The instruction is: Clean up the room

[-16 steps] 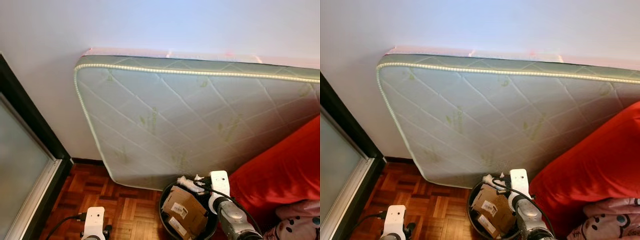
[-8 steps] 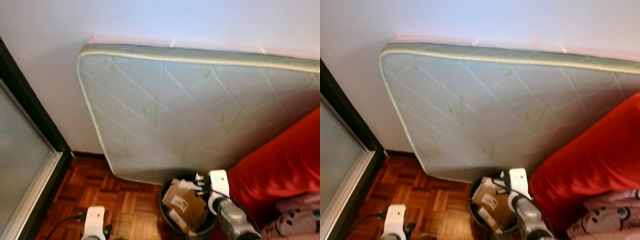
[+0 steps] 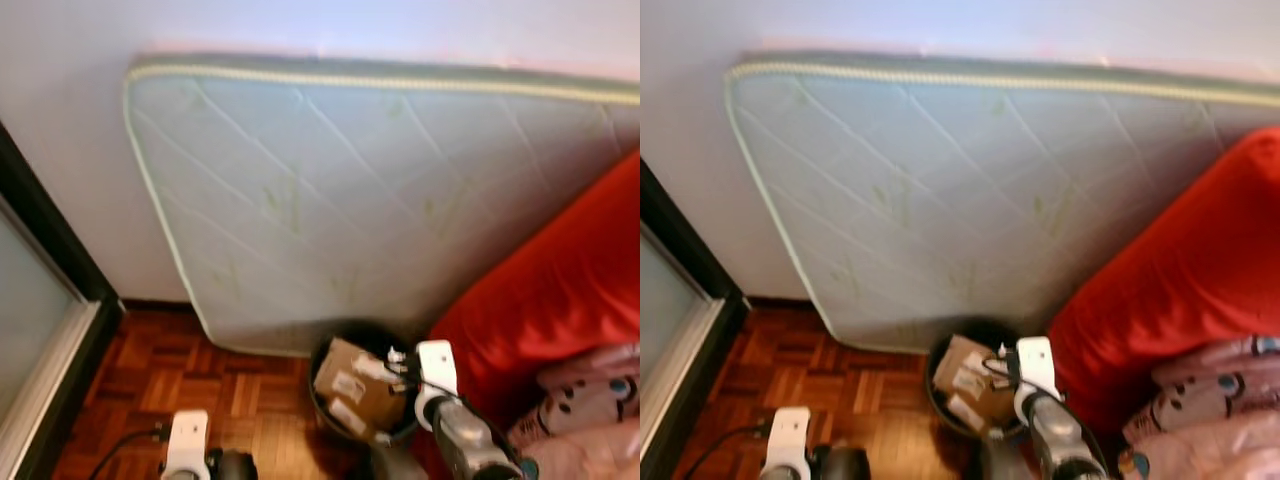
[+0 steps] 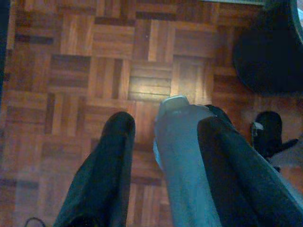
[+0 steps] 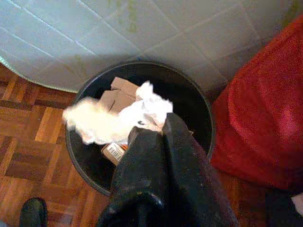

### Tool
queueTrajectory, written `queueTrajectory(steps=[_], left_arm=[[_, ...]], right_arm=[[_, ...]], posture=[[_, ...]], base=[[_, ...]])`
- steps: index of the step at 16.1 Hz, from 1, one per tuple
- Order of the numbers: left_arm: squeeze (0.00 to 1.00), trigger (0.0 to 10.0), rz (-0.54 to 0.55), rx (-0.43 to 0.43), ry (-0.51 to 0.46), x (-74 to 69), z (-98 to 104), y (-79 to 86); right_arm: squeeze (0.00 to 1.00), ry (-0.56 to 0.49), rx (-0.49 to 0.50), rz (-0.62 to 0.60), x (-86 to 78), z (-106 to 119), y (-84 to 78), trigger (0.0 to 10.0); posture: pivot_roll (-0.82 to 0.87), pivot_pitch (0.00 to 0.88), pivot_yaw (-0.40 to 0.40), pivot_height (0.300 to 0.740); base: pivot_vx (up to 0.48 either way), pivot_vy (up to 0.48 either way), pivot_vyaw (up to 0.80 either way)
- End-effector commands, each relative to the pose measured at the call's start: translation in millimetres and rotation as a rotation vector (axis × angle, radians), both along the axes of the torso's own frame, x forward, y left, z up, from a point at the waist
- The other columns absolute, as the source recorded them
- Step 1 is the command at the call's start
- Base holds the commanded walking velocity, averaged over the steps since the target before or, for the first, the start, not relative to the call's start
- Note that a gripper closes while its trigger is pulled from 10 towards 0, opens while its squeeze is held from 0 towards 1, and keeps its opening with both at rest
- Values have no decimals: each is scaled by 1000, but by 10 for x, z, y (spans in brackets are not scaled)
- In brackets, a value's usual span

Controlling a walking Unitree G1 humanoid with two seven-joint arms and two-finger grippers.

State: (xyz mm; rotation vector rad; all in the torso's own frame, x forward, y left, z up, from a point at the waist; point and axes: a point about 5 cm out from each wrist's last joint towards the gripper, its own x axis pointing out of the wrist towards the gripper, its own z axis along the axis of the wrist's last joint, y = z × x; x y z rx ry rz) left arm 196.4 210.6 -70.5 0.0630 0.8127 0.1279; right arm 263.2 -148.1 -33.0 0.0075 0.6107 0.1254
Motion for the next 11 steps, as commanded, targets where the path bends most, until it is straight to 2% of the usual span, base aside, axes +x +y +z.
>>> queueTrajectory(steps=[1,8,11], left_arm=[[0,10000,0,-12,36,-86,-54,-22],[0,10000,0,-12,40,-88,-56,-19],[0,10000,-1,-13,36,-81,-52,-22]], right_arm=[[0,8,13,-6,-23,-17,-6,10000],[0,11,30,26,-20,-16,42,10000],[0,-9,25,64,49,40,98,10000]], posture=[[-63,88,-65,632],[-63,88,-65,632],[-58,96,-67,632]], base=[[0,0,0],[0,0,0],[0,0,0]])
